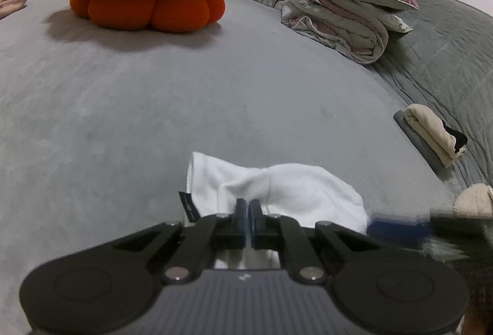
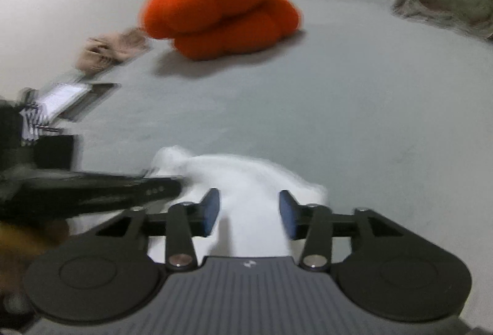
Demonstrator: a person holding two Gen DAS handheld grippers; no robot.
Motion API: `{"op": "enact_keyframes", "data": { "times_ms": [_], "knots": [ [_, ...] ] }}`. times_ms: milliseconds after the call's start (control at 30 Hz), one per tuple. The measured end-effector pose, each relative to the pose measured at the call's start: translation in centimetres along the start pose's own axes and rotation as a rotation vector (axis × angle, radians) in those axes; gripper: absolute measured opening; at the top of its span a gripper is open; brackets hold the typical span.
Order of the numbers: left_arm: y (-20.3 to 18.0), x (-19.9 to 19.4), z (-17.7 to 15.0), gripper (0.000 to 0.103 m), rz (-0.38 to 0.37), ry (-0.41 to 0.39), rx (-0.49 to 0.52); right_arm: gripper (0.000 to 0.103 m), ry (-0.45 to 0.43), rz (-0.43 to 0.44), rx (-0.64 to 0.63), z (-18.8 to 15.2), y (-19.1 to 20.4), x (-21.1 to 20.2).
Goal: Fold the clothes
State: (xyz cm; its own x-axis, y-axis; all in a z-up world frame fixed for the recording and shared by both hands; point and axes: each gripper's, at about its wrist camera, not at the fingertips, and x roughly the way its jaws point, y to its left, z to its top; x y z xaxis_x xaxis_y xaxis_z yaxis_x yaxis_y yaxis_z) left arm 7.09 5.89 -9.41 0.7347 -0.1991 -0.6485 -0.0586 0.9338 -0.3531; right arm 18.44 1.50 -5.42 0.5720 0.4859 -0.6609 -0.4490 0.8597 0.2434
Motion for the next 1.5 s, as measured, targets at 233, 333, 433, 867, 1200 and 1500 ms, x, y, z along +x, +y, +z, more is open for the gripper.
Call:
{"op": "enact_keyframes", "data": {
  "times_ms": [233,333,433,867,1200,1500],
  "knots": [
    [0.0,0.0,0.1,0.005,-0.001,0.003,0.003,0.048,0.031,-0.077,-0.129,-4.4,2.9,-0.4],
    [0.7,-0.3,0.3,0.005,-0.03,0.006,-0.039,0.048,-0.001,-0.085,-0.12,-5.0,2.6,-0.1],
    [2.0,-1.7,0.5,0.005,-0.062,0.004,-0.148,0.048,-0.019,-0.106,-0.139,-5.3,3.1,-0.2],
    [3.0,-3.0,-2.3,0.003,0.028,0.005,-0.064,0.061,-0.021,-0.06,-0.027,-4.5,1.6,-3.5],
    [3.2,-2.8,-2.4,0.003,0.021,0.013,-0.082,0.067,-0.022,0.247,0.665,-10.0,-8.0,-3.9],
    [3.3,-2.9,-2.4,0.003,0.019,0.011,-0.08,0.051,-0.051,0.281,0.676,-10.2,-6.4,-2.3]
  ]
}}
